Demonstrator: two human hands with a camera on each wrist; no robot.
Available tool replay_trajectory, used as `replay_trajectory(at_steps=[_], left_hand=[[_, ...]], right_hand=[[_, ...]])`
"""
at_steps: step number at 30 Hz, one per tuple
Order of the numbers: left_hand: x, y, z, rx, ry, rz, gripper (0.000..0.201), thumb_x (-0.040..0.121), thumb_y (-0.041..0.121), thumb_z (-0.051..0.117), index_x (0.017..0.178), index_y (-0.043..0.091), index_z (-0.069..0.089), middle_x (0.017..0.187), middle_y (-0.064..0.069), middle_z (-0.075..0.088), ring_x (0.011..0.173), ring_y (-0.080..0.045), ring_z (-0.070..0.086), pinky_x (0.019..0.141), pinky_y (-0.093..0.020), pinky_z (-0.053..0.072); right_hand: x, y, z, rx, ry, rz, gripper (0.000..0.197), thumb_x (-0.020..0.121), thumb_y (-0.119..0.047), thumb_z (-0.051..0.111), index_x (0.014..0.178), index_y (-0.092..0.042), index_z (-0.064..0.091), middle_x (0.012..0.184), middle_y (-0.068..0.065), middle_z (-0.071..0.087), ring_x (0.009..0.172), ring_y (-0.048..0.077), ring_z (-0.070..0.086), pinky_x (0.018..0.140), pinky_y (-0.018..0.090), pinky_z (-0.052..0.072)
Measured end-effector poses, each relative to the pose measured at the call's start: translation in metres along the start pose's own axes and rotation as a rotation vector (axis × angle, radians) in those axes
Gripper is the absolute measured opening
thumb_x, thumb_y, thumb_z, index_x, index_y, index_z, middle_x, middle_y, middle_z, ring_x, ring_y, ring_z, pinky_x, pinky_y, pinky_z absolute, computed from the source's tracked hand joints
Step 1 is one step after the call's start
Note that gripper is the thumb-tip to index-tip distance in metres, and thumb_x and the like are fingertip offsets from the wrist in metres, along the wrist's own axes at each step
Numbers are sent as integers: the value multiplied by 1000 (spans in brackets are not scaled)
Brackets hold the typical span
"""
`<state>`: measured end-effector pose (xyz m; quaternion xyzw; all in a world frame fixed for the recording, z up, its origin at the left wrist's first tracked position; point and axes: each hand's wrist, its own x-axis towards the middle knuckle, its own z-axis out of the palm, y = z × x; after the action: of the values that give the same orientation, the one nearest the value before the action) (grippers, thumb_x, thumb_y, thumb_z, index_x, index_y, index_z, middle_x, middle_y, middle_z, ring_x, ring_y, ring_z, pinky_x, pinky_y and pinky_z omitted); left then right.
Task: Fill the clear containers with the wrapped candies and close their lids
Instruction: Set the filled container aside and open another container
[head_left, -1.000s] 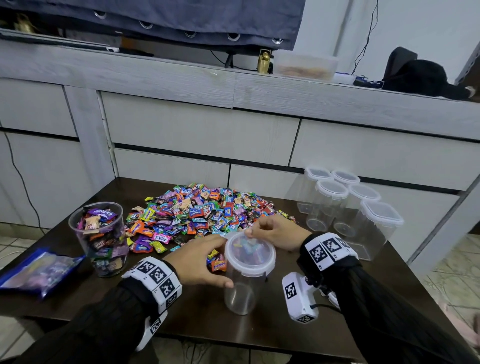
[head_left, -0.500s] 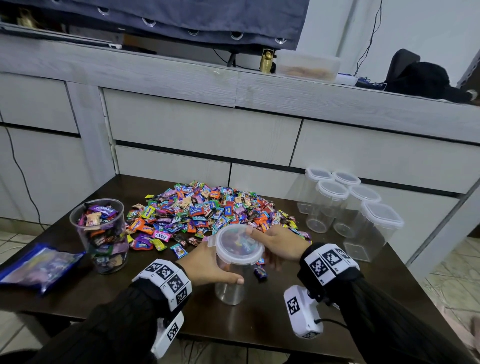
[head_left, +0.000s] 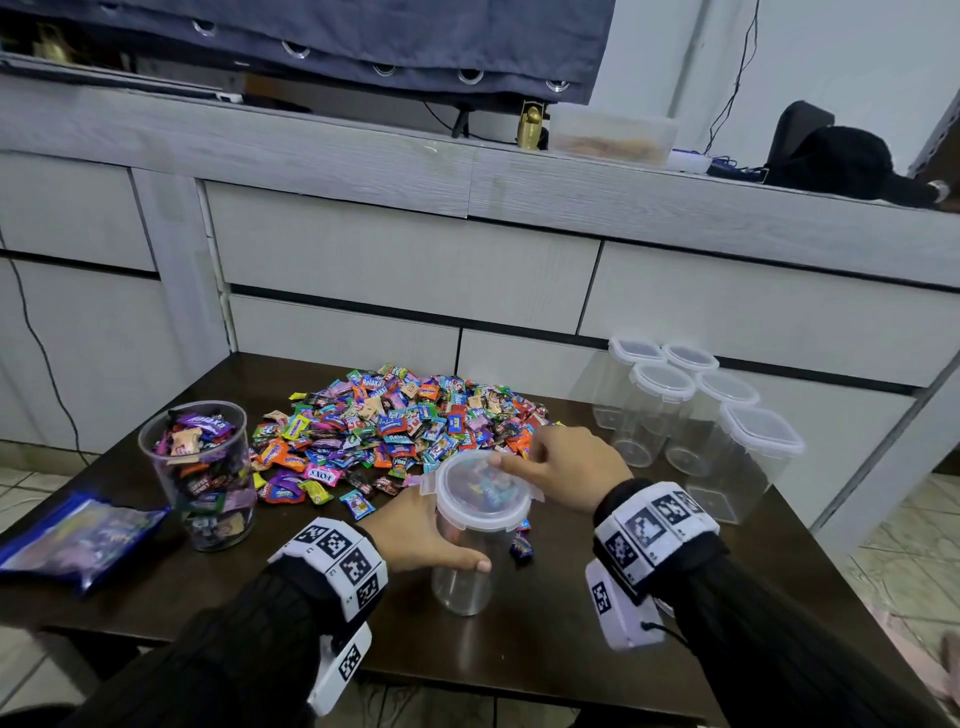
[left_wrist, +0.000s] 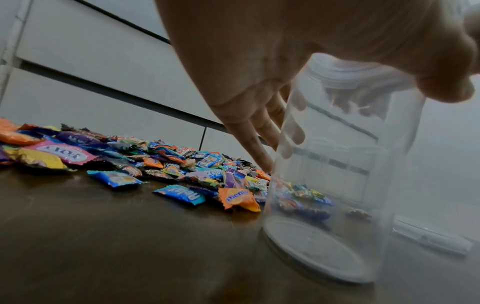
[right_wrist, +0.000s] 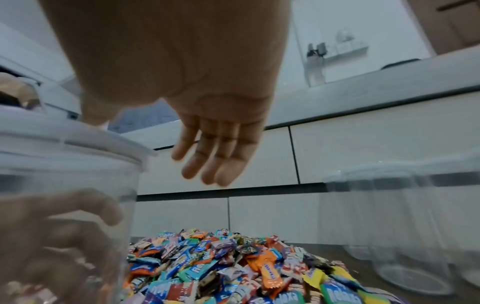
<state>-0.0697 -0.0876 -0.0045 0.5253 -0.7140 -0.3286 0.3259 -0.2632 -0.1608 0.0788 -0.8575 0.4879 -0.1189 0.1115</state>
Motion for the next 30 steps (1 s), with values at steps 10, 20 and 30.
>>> replay_trajectory(at_steps=[10,20,30], left_hand=[[-2,9,1,-108,-25,15,58,58,35,87,109,22,63,102,11,71,99,0,64,89,-19,50],[-10,2,12,-305,-31,-42,97,49,33,93,130,32,40,123,7,61,115,-2,60,93,-19,50],[-9,2,23,-317,-27,-34,89,59,13,93,130,26,42,123,4,61,116,-1,59,96,-19,48]], right_hand=[[-16,-37,20,17,-170,-378,78,72,-64,58,138,-28,36,134,2,43,122,22,41,104,42,37],[-15,47,-15,8,22,239,87,68,-73,61,135,-23,37,135,3,49,127,26,42,103,42,37],[-68,156,36,-158,-205,588,95,59,-64,76,129,-14,34,130,7,44,125,26,40,100,31,37]])
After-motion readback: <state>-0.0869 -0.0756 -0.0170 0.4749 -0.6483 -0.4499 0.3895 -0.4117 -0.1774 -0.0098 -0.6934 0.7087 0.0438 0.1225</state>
